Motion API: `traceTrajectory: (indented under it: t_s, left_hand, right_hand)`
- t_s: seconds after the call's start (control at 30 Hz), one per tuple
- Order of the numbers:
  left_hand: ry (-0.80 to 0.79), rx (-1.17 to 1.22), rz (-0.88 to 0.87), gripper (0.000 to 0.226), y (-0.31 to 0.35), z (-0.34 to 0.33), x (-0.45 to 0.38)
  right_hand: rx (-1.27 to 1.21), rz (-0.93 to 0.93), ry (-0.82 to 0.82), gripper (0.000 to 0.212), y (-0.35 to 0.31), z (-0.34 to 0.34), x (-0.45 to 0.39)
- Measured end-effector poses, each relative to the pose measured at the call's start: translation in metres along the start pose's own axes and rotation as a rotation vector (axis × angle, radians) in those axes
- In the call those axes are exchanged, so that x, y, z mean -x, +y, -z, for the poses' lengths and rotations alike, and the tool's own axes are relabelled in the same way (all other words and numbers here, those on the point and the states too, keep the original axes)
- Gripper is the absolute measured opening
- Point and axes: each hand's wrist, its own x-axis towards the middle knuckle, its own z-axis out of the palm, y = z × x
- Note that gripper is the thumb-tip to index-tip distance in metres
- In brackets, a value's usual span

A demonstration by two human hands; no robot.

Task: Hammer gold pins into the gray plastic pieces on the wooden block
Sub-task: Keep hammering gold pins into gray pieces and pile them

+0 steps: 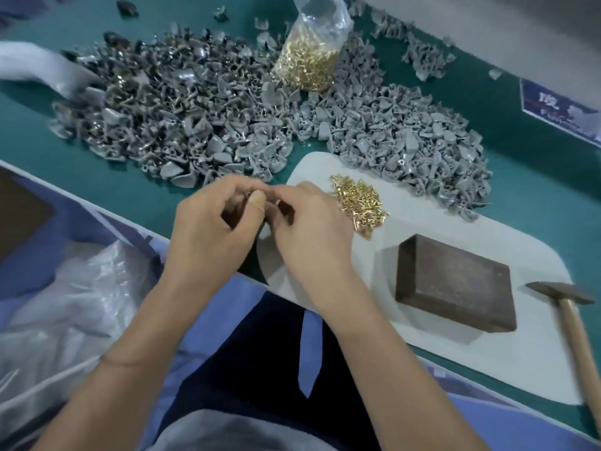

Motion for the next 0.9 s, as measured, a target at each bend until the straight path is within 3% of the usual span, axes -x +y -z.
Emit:
traceTrajectory:
  t_s: [0.2, 0.43, 0.5, 0.7, 0.9]
  left_hand:
    - [0.044, -0.010, 0.075, 0.012, -0.001, -0.008, -0.001]
    - [0.030, 0.039, 0.028, 0.012, 0.002, -0.005, -0.001]
    - [0.018, 0.053, 0.002, 0.012, 0.007, -0.005, -0.002]
    - [-0.131, 0.198, -0.040, 0.011, 0.040, -0.036, -0.011]
    - [-0.390, 0.117, -0.187, 0.016, 0.084, -0.100, -0.039]
  right_hand:
    - [-0.015, 0.019, 0.039, 0.014, 0.002, -0.010, -0.007]
    - [-0.297, -0.040, -0.008, 0.019, 0.004, 0.002, -0.002]
    - [-0.335, -0.048, 0.047, 0.018, 0.008, 0.019, 0.000]
    - [-0.178, -0.135, 0.284, 0.015, 0.054, 0.088, -0.005]
    - [0.175, -0.483, 0.162, 0.016, 0.133, 0.125, -0.001]
